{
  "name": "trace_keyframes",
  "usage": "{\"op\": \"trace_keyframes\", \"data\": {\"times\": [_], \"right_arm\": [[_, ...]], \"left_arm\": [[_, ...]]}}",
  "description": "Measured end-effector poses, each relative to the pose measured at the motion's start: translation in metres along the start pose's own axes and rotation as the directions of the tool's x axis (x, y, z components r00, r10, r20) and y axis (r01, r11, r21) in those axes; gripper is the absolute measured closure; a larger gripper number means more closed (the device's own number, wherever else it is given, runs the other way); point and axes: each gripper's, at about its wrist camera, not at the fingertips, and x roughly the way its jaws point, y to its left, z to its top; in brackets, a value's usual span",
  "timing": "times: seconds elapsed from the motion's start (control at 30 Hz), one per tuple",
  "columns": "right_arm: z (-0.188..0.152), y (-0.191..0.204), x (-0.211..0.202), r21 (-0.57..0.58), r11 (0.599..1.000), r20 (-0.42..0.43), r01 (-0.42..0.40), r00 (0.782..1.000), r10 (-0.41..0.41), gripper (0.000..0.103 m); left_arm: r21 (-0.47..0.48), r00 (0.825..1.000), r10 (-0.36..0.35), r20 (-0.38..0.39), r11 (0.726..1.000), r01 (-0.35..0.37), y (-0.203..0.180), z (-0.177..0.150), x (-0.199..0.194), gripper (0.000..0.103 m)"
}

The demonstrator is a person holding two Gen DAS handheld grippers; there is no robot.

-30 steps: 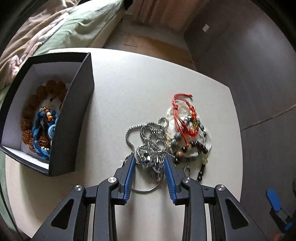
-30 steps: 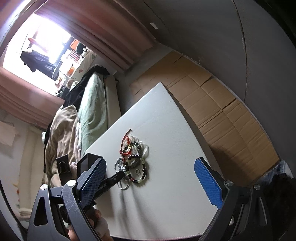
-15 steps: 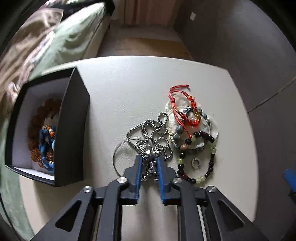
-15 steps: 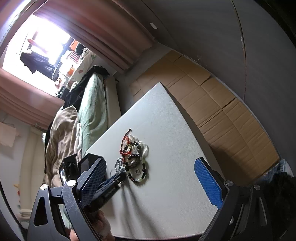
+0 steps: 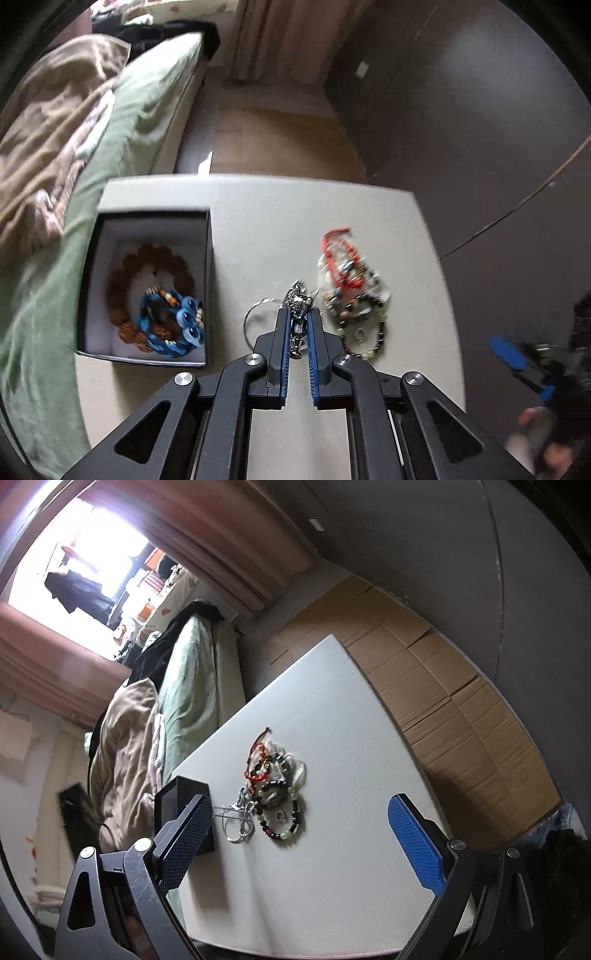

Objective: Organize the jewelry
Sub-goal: 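Lift the silver chain and carry it over the black box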

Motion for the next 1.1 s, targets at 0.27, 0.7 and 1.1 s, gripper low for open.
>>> {"op": "trace_keyframes", "data": {"times": [0.27,0.7,1.1], "right_arm": [[-0.008,0.019,0.036,-0.088,0.996,-0.063,0.031,0.997,-0.037,0.034],[-0.012,0.020,0.092,-0.141,0.985,-0.152,0.104,0.980,-0.125,0.060],[-0.018,0.044,0.116,-0.304,0.929,-0.117,0.209,0.960,-0.255,0.093]], "left_arm": [[0.053,0.996,-0.049,0.072,0.998,0.045,-0.017,0.011,-0.049,0.095],[0.094,0.982,-0.077,0.171,0.994,0.061,-0.022,0.031,-0.113,0.095],[0.123,0.958,-0.069,0.278,0.992,0.036,-0.029,0.052,-0.176,0.095]]}}
